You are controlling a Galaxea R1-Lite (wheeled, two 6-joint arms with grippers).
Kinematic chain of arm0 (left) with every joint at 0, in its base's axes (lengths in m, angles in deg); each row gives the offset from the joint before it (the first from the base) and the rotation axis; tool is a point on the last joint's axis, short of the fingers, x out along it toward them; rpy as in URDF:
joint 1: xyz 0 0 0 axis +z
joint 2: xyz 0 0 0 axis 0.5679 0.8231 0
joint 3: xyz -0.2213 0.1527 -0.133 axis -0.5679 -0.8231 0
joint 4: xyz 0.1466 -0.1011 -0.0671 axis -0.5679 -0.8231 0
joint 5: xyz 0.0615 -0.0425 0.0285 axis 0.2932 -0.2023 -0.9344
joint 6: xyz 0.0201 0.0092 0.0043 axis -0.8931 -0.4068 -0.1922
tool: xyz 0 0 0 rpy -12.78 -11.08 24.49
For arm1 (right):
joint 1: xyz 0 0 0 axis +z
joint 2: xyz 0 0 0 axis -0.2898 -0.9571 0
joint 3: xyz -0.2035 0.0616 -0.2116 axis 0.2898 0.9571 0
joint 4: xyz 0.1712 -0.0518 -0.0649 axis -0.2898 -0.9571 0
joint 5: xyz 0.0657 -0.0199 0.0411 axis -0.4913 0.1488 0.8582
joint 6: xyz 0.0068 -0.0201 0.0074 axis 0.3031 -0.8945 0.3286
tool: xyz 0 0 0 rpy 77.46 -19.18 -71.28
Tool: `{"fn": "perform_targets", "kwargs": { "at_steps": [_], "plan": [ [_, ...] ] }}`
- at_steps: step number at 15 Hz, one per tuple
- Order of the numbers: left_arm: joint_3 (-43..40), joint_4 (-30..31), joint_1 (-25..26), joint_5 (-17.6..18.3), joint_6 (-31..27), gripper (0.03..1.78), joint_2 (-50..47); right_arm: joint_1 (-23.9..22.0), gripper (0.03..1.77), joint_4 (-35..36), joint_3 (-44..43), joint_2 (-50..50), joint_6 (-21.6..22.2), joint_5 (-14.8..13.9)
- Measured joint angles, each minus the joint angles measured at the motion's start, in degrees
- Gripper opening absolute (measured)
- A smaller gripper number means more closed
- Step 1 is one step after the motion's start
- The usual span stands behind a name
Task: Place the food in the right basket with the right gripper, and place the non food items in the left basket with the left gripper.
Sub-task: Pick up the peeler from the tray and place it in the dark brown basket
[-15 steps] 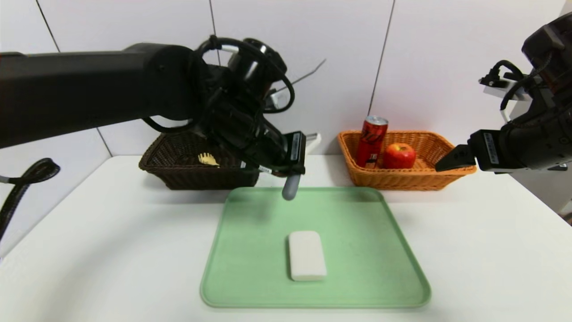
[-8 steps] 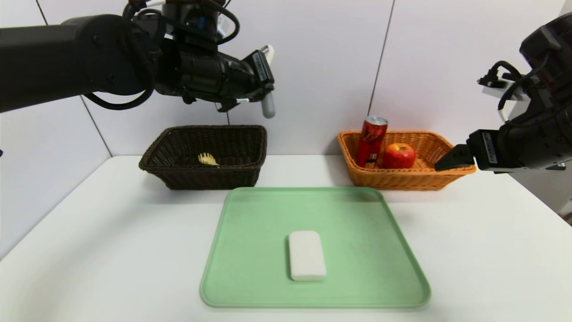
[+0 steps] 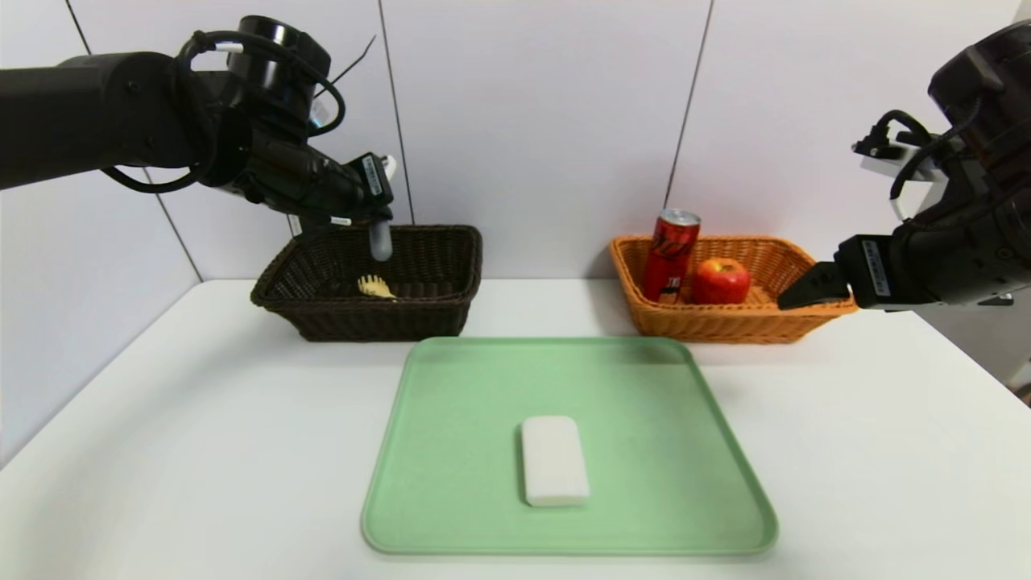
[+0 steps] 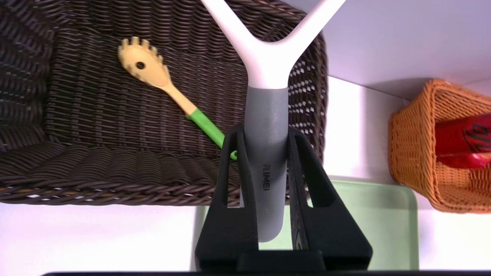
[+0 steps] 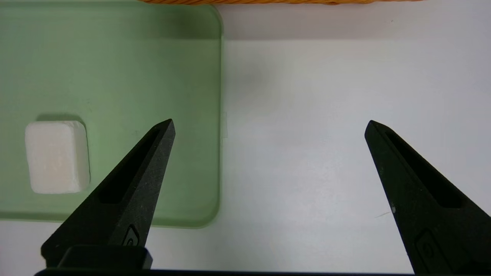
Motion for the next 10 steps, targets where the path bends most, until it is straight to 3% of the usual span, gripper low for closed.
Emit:
{"fn": "perform_targets", "kwargs": {
  "at_steps": [3, 10],
  "plan": [
    [0.0, -0.15, 2.86, 1.82, 1.57, 0.27, 1.12, 0.17, 1.71, 0.06, -0.2, 0.11, 0.0, -0.09],
    [0.66, 0.33, 6.38, 1.97, 2.93, 0.27, 7.3, 0.2, 1.71, 0.04, -0.61, 0.09, 0.33, -0.41]
  ]
}}
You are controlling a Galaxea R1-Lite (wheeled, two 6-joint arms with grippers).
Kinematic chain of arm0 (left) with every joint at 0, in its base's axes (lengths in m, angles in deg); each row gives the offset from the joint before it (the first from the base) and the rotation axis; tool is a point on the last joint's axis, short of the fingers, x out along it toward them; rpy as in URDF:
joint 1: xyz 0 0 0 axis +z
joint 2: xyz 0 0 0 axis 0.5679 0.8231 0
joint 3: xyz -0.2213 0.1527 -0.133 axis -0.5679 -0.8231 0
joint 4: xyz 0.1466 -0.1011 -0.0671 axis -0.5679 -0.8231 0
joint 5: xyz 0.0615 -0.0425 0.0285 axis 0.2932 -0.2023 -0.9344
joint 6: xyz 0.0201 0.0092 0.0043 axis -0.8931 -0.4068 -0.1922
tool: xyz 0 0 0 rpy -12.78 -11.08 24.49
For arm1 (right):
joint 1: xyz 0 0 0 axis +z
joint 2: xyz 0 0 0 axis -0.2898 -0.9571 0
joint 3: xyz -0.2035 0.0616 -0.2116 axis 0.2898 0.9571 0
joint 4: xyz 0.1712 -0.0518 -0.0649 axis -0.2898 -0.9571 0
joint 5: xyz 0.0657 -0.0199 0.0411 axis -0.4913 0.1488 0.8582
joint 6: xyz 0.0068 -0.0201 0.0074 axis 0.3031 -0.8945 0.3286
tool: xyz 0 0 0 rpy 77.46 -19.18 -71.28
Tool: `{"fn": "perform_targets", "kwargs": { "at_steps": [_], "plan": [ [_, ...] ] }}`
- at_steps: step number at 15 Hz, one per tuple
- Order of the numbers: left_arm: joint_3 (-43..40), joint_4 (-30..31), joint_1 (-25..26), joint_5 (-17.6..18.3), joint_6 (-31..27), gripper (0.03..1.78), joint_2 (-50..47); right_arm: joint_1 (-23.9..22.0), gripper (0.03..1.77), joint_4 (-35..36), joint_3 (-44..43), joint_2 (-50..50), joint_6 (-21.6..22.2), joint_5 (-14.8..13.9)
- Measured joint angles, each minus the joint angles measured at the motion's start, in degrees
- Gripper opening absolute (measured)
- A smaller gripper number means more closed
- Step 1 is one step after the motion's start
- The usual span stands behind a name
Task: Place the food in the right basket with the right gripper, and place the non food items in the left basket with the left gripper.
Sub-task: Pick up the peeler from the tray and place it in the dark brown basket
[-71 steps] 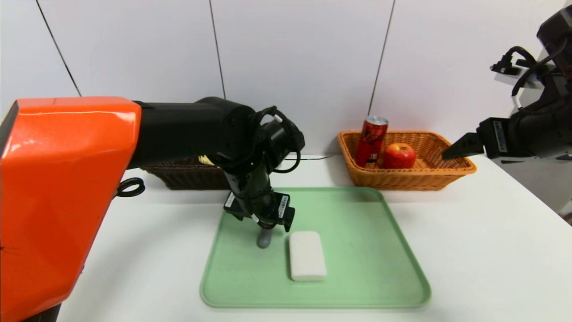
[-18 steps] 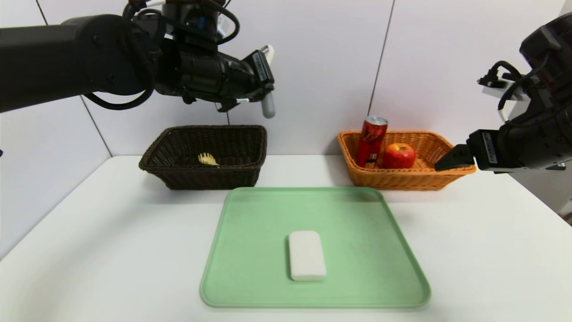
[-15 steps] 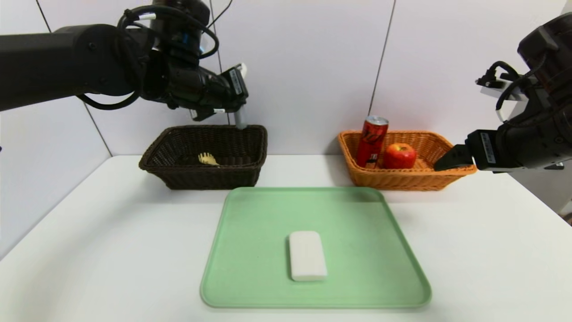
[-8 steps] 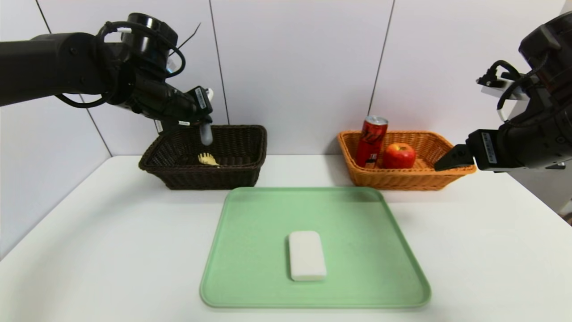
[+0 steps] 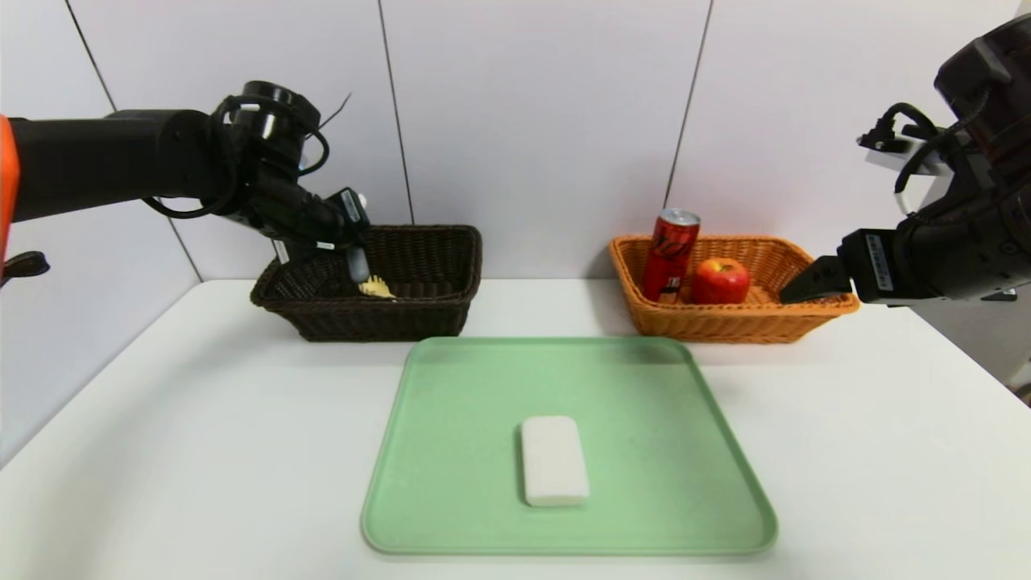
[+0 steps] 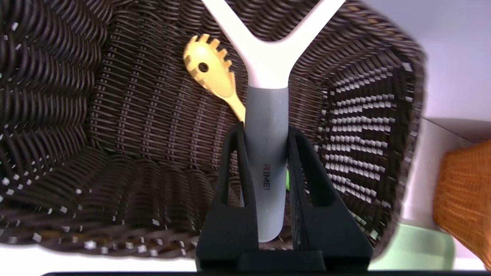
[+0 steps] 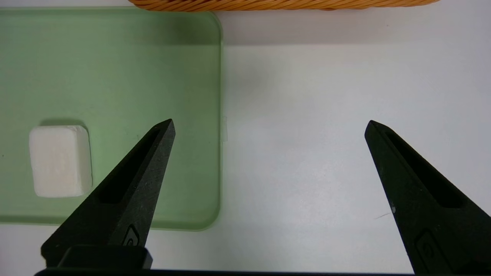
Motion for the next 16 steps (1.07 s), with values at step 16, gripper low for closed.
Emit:
{"fn": "perform_targets", "kwargs": {
  "at_steps": [16],
  "plan": [
    [1.79, 3.58, 2.67, -0.11, -0.69, 0.27, 7.94, 0.0, 1.71, 0.02, -0.05, -0.01, 0.02, -0.05]
  ]
}}
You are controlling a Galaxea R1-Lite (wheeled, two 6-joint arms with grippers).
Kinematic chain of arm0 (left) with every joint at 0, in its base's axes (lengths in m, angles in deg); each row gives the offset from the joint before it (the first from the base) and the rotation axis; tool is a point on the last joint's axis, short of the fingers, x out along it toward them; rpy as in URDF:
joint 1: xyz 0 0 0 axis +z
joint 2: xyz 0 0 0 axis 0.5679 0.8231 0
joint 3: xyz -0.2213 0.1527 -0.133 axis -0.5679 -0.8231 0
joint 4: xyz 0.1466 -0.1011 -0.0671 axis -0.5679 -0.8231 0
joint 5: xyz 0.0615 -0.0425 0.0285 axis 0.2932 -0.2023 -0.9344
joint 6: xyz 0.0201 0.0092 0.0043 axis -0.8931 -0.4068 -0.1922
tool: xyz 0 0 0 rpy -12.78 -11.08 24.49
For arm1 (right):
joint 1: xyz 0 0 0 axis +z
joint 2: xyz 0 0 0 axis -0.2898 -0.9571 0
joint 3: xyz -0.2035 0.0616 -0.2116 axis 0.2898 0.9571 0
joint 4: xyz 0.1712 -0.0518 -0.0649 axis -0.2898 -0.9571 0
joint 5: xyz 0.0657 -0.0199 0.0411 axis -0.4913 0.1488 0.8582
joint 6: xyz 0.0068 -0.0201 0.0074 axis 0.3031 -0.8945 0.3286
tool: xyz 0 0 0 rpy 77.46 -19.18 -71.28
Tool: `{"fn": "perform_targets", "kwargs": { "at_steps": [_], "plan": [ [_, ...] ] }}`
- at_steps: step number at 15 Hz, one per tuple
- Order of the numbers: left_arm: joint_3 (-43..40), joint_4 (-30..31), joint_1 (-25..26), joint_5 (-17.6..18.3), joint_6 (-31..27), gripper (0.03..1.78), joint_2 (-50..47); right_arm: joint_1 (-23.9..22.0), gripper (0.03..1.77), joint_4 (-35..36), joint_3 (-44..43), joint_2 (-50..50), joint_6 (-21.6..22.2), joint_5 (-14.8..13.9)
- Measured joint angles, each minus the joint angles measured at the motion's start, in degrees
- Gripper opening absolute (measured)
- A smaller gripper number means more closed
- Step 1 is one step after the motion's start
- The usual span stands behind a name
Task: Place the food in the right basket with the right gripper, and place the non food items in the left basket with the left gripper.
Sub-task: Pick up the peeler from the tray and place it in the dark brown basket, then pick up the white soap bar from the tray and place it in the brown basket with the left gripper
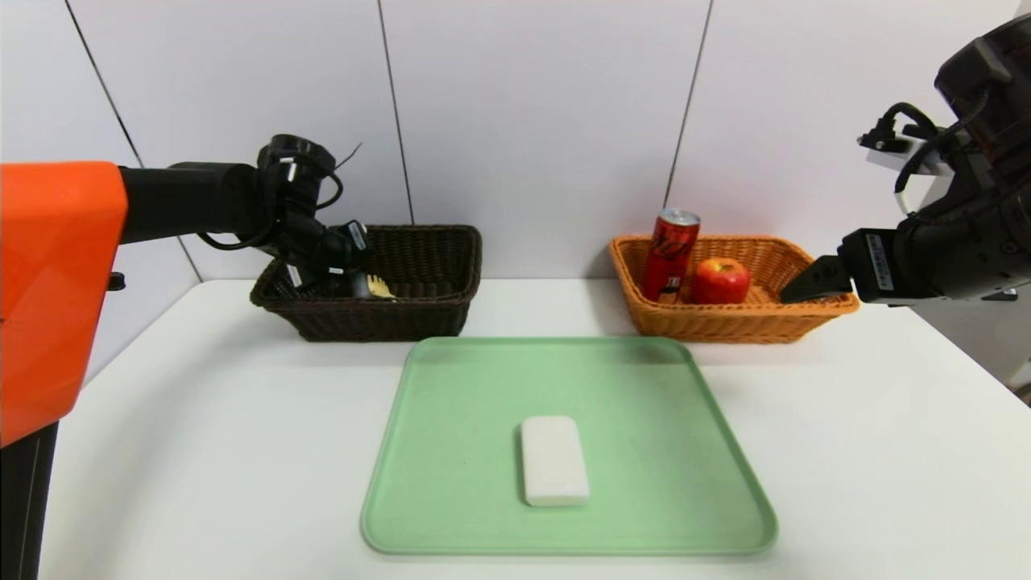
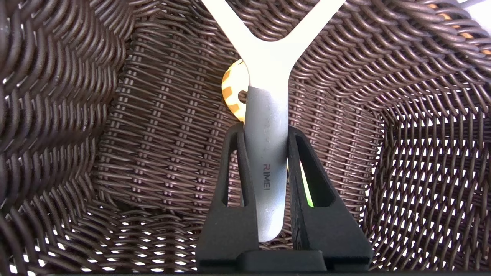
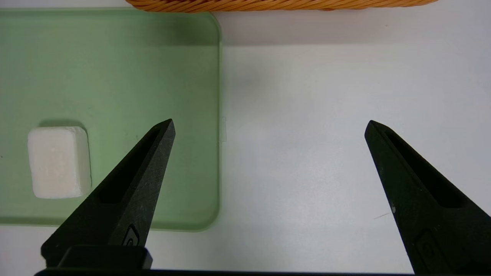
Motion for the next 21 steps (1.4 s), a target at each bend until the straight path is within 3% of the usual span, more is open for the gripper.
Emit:
{"fn": "perform_targets", "kwargs": {
  "at_steps": [3, 5, 8, 13, 15, 17, 19, 21],
  "plan": [
    [0.02, -0.26, 0.24, 0.0, -0.16, 0.29, 0.09, 0.05, 1.71, 0.0, 0.06, 0.04, -0.02, -0.02],
    [0.02, 0.02, 0.22, -0.09, -0.83, 0.62, 0.11, 0.16, 1.71, 0.0, 0.11, 0.12, -0.02, -0.02],
    [0.02, 0.05, 0.27, -0.18, -1.04, 0.97, 0.0, 0.39, 1.71, -0.09, 0.22, 0.37, 0.06, -0.05],
    [0.02, -0.56, -1.16, -0.22, -2.26, 1.32, -5.89, 0.8, 1.71, -0.09, 0.33, 0.83, 0.06, -0.15],
    [0.02, -3.62, -5.0, -0.2, -6.22, 1.41, -11.8, 0.85, 1.71, -0.09, 0.37, 0.96, 0.13, -0.11],
    [0.02, -11.42, -10.7, -0.35, -9.51, 1.47, -17.38, 0.85, 1.71, -0.09, 0.57, 1.02, 0.83, -0.15],
    [0.02, -19.76, -16.62, -1.28, -9.01, 1.52, -20.87, 0.96, 1.71, -0.09, 0.96, 1.17, 1.46, -0.2],
    [0.02, -24.23, -23.08, -3.57, -6.03, 1.56, -22.65, 1.01, 1.71, -0.11, 1.38, 1.35, 1.62, -0.2]
  ]
}}
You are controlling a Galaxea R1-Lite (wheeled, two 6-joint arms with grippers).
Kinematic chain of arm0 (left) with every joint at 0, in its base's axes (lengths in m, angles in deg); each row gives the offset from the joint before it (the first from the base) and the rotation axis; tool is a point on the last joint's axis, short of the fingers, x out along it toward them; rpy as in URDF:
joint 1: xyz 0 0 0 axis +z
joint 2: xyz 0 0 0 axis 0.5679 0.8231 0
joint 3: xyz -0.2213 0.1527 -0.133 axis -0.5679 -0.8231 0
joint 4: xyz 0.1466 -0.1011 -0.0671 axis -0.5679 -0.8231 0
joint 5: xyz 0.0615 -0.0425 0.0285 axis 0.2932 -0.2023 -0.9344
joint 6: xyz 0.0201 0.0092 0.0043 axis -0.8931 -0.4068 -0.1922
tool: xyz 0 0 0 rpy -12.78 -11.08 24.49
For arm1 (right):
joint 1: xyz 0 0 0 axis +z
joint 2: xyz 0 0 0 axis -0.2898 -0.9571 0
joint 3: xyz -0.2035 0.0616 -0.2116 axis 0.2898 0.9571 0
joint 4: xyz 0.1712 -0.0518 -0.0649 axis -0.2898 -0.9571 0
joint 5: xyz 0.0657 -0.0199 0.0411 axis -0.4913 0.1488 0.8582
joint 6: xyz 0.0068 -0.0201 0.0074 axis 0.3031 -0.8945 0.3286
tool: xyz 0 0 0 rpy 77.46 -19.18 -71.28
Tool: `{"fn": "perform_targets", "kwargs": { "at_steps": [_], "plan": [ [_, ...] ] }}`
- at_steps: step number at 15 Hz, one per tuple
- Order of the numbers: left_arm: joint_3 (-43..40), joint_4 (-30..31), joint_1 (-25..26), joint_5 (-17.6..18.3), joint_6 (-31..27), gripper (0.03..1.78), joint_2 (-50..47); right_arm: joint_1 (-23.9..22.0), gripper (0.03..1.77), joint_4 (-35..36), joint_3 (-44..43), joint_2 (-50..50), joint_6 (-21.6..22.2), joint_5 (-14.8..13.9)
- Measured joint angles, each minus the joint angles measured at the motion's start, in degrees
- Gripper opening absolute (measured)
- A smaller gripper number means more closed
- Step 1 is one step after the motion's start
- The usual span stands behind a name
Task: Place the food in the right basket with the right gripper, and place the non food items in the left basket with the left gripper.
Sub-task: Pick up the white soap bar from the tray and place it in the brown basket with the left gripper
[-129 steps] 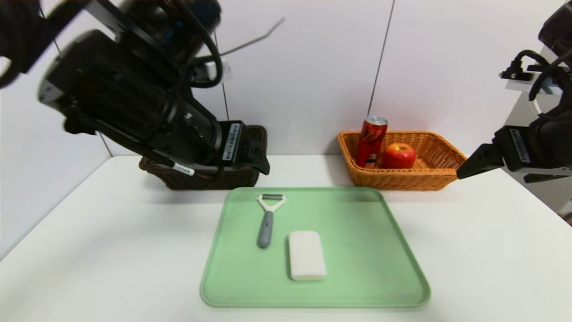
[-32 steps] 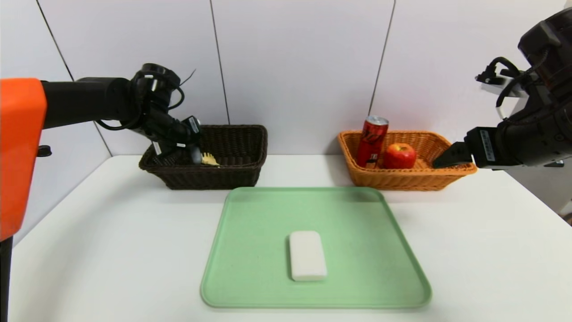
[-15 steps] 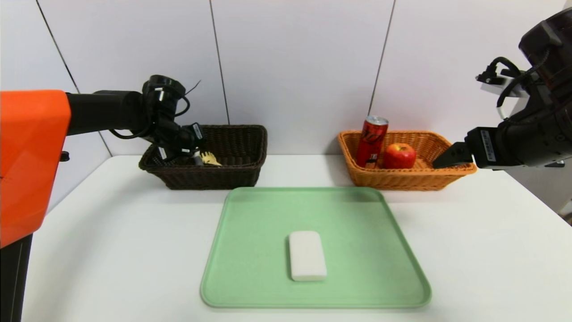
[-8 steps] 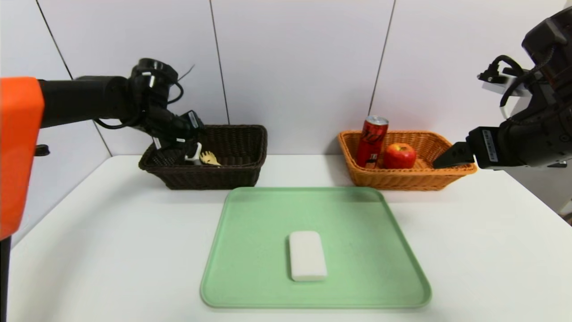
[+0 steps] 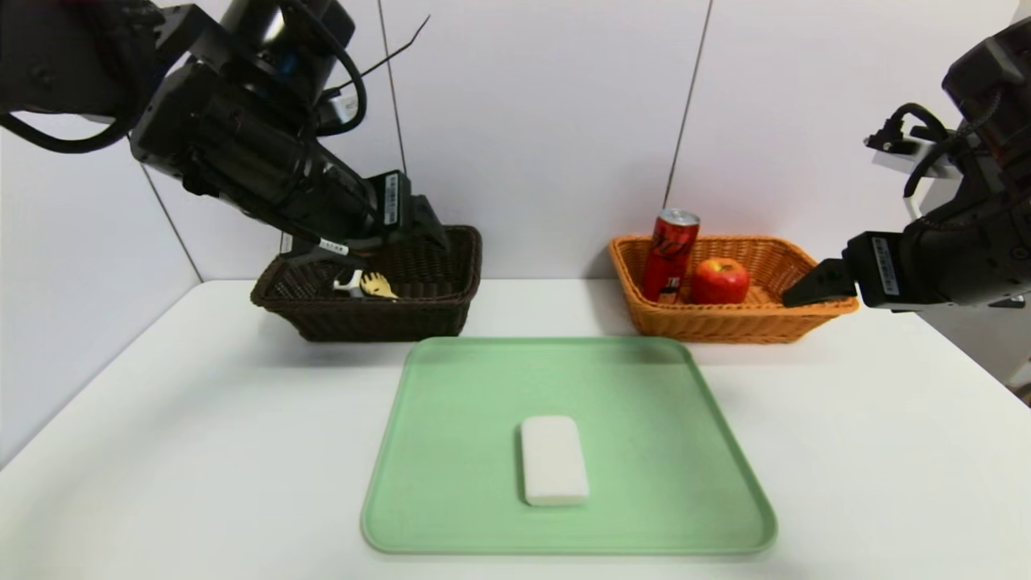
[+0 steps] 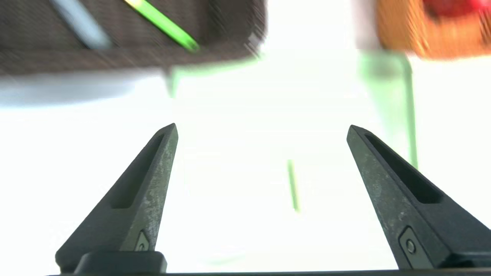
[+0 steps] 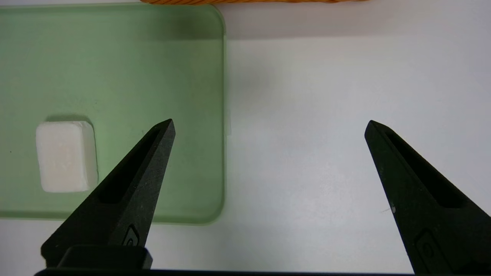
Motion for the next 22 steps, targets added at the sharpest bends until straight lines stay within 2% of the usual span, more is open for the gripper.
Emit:
{"fn": "perform_targets", "kwargs": {
  "at_steps": [6, 9, 13, 22],
  "plan": [
    [0.06, -0.55, -15.9, -8.62, 10.2, 1.64, 3.94, 0.06, 1.71, 0.0, 1.44, 0.96, 1.19, -0.35],
    [0.15, -0.74, -20.33, -11.46, 11.43, 1.66, 8.02, 0.01, 1.71, 0.0, 2.78, 1.66, 1.33, -0.38],
    [0.17, -0.8, -21.93, -11.24, 11.61, 1.67, 12.84, 0.06, 1.71, 0.05, 4.46, 2.24, 3.06, -0.27],
    [0.26, -3.12, -22.08, -11.22, 10.86, 1.69, 19.4, 0.11, 1.71, 1.01, 8.58, 3.45, 3.56, -0.02]
  ]
}}
